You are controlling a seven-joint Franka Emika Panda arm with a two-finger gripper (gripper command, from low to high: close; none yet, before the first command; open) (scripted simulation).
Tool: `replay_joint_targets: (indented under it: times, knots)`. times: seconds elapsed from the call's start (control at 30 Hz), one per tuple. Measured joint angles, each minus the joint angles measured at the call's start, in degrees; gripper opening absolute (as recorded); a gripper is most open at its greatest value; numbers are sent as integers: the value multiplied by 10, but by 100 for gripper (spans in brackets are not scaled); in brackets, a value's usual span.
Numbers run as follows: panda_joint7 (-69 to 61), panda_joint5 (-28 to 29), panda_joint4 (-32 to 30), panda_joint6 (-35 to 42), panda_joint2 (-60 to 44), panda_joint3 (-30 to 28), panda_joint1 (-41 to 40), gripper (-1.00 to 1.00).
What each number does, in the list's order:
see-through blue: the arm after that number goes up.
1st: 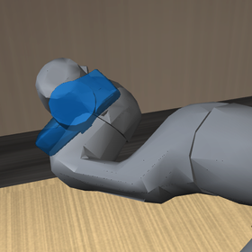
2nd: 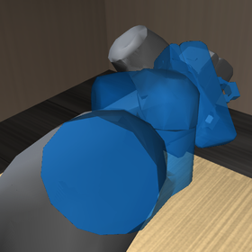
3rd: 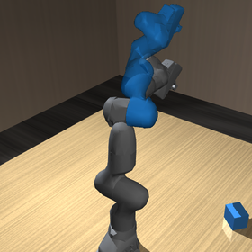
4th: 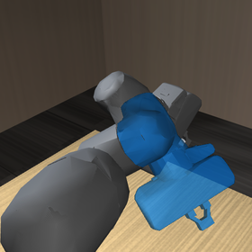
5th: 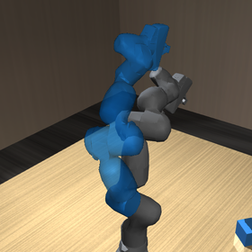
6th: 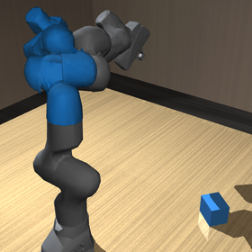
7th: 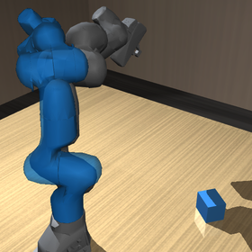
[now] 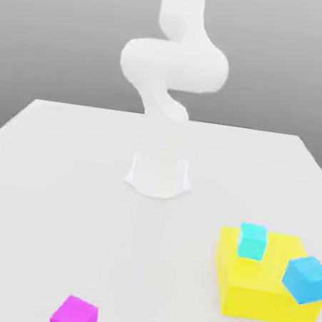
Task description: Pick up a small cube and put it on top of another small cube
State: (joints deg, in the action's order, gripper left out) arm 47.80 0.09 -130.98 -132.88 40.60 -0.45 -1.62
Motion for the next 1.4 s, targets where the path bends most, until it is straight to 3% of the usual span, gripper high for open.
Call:
replay_joint_targets:
  times: [0.57,1.03,1.17,1.2,1.4]
  knots:
    - [124,-9,55,-74,-356,-58,-93,0]
    - [183,-76,100,-133,-651,-94,-173,0]
    - [176,-96,117,-187,-734,-79,-190,0]
    - [174,-99,120,-196,-747,-77,-193,-100]
    - [172,-101,121,-202,-754,-75,-194,-100]
